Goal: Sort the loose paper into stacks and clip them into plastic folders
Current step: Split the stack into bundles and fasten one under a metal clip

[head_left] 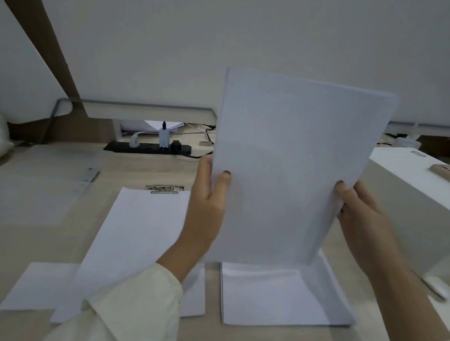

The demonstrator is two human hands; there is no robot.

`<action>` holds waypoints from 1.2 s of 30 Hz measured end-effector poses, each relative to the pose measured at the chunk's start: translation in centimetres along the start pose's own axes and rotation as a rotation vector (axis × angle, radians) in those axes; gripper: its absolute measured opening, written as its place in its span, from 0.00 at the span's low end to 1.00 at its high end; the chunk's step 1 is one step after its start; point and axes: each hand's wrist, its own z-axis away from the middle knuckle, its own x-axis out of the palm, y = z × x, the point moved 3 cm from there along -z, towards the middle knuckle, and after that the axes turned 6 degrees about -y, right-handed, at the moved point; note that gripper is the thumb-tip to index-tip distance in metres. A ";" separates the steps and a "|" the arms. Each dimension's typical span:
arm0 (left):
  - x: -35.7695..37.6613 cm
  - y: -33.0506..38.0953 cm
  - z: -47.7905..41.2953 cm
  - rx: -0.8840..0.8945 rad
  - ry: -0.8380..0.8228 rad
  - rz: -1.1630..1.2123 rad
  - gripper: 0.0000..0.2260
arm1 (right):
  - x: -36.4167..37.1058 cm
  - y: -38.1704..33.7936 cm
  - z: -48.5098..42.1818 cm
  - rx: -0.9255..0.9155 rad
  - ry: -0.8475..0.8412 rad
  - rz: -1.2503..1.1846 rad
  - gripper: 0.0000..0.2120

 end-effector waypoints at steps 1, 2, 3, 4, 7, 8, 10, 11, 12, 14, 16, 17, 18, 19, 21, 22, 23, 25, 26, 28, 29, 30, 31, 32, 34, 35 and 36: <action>-0.3 0.1 0.1 0.016 0.020 0.004 0.06 | 0.4 -0.1 0.1 -0.020 -0.002 0.002 0.13; -0.5 -0.1 0.3 0.015 0.040 0.012 0.06 | 0.7 0.0 0.3 -0.025 0.005 0.001 0.13; -0.8 -0.5 0.6 0.002 0.060 0.005 0.05 | 0.9 0.4 0.5 -0.023 0.004 -0.003 0.14; -1.1 -1.1 1.0 -0.013 0.074 -0.004 0.04 | 1.3 0.8 0.9 -0.014 -0.005 -0.013 0.14; -1.5 -2.9 2.2 -0.067 0.087 -0.011 0.04 | 1.9 2.0 1.7 0.010 -0.008 -0.004 0.13; -1.5 -3.3 2.3 -0.079 0.087 -0.015 0.04 | 2.0 2.1 1.8 0.004 0.006 0.026 0.13; -1.5 -3.5 2.5 -0.099 0.091 -0.025 0.06 | 2.1 2.2 1.7 -0.003 0.031 0.103 0.13; -1.5 -3.4 2.4 -0.110 0.095 -0.028 0.06 | 2.2 2.0 1.7 -0.001 0.041 0.135 0.13; -1.5 -3.3 2.1 -0.116 0.100 -0.030 0.07 | 2.3 1.8 1.6 -0.002 0.058 0.164 0.14; -2.2 -2.7 1.5 -0.123 0.123 -0.042 0.06 | 2.9 1.0 1.1 -0.026 0.082 0.232 0.13; -3.5 -2.0 0.6 -0.139 0.152 -0.055 0.05 | 4.0 0.0 0.6 -0.067 0.060 0.306 0.12; -4.5 -1.5 0.1 -0.155 0.166 -0.074 0.04 | 4.9 -0.6 0.3 -0.085 0.037 0.338 0.11; -5.6 -1.1 -0.3 -0.180 0.184 -0.103 0.05 | 5.9 -0.9 -0.1 -0.094 0.001 0.354 0.11; -7.3 -0.7 -0.6 -0.211 0.206 -0.138 0.05 | 7.5 -1.1 -0.4 -0.092 -0.051 0.350 0.11; -10.3 0.0 -1.0 -0.294 0.227 -0.172 0.07 | 10.1 -0.8 -0.9 -0.048 -0.153 0.294 0.10; -11.9 0.2 -1.0 -0.341 0.240 -0.185 0.09 | 11.5 -0.5 -1.1 -0.017 -0.196 0.268 0.09; -13.8 0.3 -0.9 -0.390 0.252 -0.203 0.10 | 13.1 0.1 -1.3 0.015 -0.220 0.240 0.09; -17.6 0.4 -0.2 -0.474 0.277 -0.241 0.13 | 16.9 1.2 -1.5 0.069 -0.235 0.175 0.11; -19.0 0.4 0.2 -0.506 0.284 -0.261 0.14 | 18.3 1.7 -1.6 0.092 -0.227 0.150 0.12; -22.7 0.4 1.1 -0.547 0.319 -0.297 0.14 | 22.0 3.2 -1.9 0.147 -0.233 0.135 0.11; -24.4 0.5 1.6 -0.569 0.339 -0.306 0.14 | 23.6 3.9 -1.9 0.187 -0.250 0.129 0.10; -26.5 0.5 2.1 -0.592 0.353 -0.319 0.13 | 25.5 4.6 -1.8 0.229 -0.277 0.107 0.09; -27.3 0.5 2.3 -0.613 0.353 -0.362 0.12 | 25.8 5.0 -1.7 0.262 -0.292 0.081 0.09; -30.3 0.8 3.3 -0.632 0.391 -0.434 0.11 | 28.0 6.0 -1.7 0.305 -0.336 0.057 0.09; -34.9 0.9 4.7 -0.655 0.448 -0.635 0.10 | 30.0 7.3 -1.4 0.375 -0.361 0.017 0.09; -37.2 1.0 5.7 -0.684 0.464 -0.765 0.10 | 31.0 7.9 -1.3 0.401 -0.374 0.005 0.08; -39.8 1.2 7.0 -0.743 0.460 -0.899 0.11 | 32.7 8.8 -1.1 0.435 -0.397 0.010 0.08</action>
